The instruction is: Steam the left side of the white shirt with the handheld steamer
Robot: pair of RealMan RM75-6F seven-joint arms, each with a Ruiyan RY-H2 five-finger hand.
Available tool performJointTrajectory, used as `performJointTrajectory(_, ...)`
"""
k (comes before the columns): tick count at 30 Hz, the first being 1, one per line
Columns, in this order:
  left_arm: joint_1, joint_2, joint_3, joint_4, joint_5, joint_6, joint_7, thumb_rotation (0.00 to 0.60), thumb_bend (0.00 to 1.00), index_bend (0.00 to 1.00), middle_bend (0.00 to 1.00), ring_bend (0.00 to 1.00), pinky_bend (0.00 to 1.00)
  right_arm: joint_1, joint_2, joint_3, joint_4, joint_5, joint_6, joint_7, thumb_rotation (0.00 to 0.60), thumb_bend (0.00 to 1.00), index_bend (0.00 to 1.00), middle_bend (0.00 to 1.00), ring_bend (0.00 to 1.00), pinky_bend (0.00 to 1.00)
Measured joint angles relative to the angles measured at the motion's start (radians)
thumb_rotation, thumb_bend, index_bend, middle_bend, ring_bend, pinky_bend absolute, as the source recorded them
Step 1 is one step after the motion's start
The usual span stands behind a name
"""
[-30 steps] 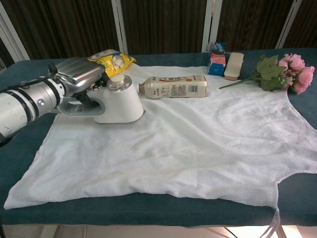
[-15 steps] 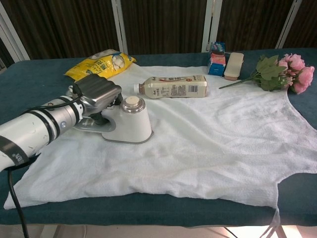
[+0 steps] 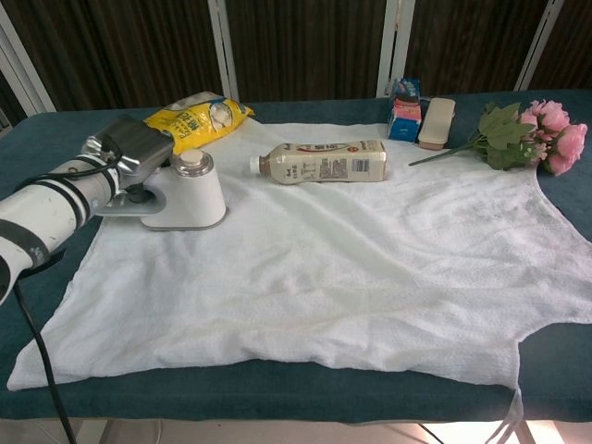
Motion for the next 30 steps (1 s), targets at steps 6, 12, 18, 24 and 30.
performJointTrajectory(6, -0.007, -0.006, -0.038, 0.079, -0.042, -0.016, -0.002, 0.6, 0.56, 0.75, 0.94, 1.0, 1.0, -0.001, 0.0, 0.002, 0.0, 0.002, 0.003, 0.001, 0.6, 0.31, 0.0, 0.0, 0.0, 0.0)
performJointTrajectory(12, 0.006, 0.029, -0.041, -0.035, -0.031, -0.004, -0.033, 0.6, 0.56, 0.75, 0.94, 1.0, 1.0, -0.001, -0.001, 0.0, 0.0, -0.002, 0.003, -0.002, 0.6, 0.31, 0.0, 0.0, 0.0, 0.0)
performJointTrajectory(18, 0.028, 0.084, -0.019, -0.273, 0.012, 0.041, -0.044, 0.6, 0.56, 0.75, 0.94, 1.0, 1.0, -0.004, -0.001, -0.002, -0.001, -0.009, 0.009, -0.002, 0.6, 0.31, 0.0, 0.0, 0.0, 0.0)
performJointTrajectory(24, 0.057, 0.106, 0.052, -0.438, 0.08, 0.131, 0.0, 0.6, 0.56, 0.75, 0.94, 1.0, 1.0, -0.003, -0.003, -0.005, 0.001, -0.015, 0.006, -0.006, 0.6, 0.31, 0.0, 0.0, 0.0, 0.0)
performJointTrajectory(30, 0.079, 0.102, 0.103, -0.54, 0.107, 0.177, 0.058, 0.6, 0.56, 0.75, 0.94, 1.0, 1.0, -0.005, -0.006, -0.003, 0.0, -0.013, 0.012, -0.012, 0.6, 0.31, 0.0, 0.0, 0.0, 0.0)
